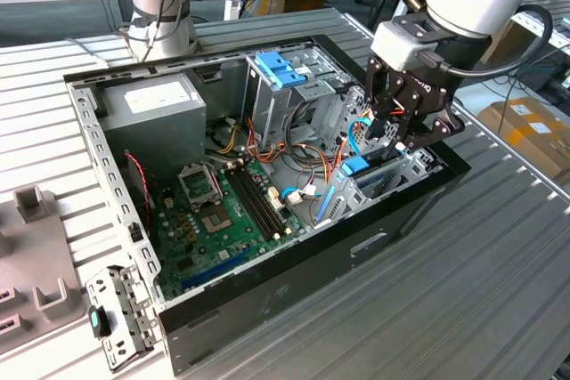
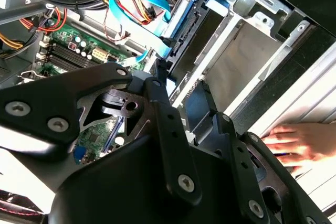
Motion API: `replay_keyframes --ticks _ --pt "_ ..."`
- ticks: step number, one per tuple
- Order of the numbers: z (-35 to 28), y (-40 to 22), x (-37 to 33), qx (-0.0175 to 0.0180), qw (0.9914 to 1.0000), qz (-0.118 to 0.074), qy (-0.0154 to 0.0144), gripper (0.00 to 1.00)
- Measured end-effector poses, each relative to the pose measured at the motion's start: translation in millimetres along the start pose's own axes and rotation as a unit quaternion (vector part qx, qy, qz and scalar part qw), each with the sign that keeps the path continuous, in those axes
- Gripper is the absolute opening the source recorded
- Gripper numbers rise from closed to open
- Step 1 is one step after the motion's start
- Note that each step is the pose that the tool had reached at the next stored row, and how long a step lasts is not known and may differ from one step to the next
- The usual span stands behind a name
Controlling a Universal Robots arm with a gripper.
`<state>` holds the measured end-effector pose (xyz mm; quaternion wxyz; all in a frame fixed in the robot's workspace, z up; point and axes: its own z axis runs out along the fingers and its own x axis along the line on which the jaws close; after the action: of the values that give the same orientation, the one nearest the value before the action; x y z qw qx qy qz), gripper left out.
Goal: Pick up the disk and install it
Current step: 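Insert the disk into the insertion slot, then insert the first disk wire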
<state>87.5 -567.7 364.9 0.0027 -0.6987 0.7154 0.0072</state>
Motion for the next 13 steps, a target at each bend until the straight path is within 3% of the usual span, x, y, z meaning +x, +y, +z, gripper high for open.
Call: replay_keyframes --ticks 4,7,10,13 --pt "0.6 -2.1 -0.1 0.0 1.0 0.0 0.0 0.43" --pt "8.1 -0.4 0.0 0.0018 1.0 0.0 -0.0001 0.43" --pt "9.5 0.1 -0.1 0.0023 1.0 0.0 0.0001 0.43" --pt "9.6 0.2 -0.1 0.0024 0.99999 0.0 0.0024 0.43"
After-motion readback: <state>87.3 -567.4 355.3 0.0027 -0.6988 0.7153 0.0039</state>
